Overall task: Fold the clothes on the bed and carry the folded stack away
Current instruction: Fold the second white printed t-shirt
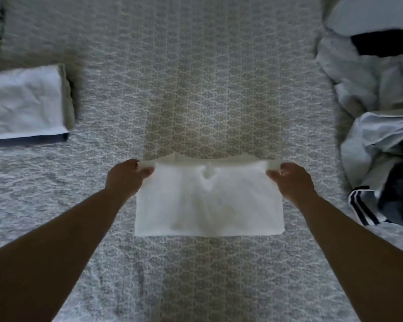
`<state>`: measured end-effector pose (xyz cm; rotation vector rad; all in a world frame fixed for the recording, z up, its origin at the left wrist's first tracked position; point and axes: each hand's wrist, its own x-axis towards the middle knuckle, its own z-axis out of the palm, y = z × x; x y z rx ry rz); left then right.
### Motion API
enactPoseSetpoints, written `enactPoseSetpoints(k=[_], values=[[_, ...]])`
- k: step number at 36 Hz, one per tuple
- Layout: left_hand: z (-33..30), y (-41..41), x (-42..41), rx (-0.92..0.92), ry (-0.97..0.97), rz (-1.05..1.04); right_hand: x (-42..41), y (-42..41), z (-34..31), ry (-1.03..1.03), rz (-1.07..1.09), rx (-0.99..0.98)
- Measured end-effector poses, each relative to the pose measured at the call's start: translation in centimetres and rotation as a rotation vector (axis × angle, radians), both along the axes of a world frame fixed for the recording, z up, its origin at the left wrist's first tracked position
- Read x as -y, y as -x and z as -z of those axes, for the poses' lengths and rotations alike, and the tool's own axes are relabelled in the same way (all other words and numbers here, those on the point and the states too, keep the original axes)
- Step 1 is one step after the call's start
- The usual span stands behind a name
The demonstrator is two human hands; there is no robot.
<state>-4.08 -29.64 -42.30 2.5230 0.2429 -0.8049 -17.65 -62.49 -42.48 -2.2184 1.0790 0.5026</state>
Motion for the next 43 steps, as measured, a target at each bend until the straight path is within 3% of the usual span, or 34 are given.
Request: enactPoseSetpoints(k=[3,8,15,23,29,33,39,43], values=[[2.1,1.2,0.9,0.101,-0.02,-0.14,-1.3,0.4,2.1,0.132,0.097,0.059],[4.3,1.9,1.4,0.19,-0.033,-0.336,-2.2,0.5,4.0,0.081,0.191,0.123],[5.2,1.7,1.4,0.215,0.018,-0.265,-1.8,0.3,4.3,0.119,0.136,0.125],[5.9,1.1,1.3,0.307,0.104,-0.252,-1.5,-1.0,5.5,0.361,-0.075,0.037],[7.0,-0.4,1.1,0.29,0.08,-0.145,-1.2,-2.0,6.7,0.357,-0.004,0.015],[7.1,-0.9,0.9,0.324,-0.067,0.01,-1.0,-2.2,6.6,0.321,0.02,-0.009],[6.6,1.5,1.1,0.212,-0.138,-0.279,-1.9,-0.5,5.7,0.258,0.296,-0.136],[6.1,4.5,0.0,0.105,-0.213,-0.151,-2.9,1.5,5.2,0.188,0.238,-0.182]])
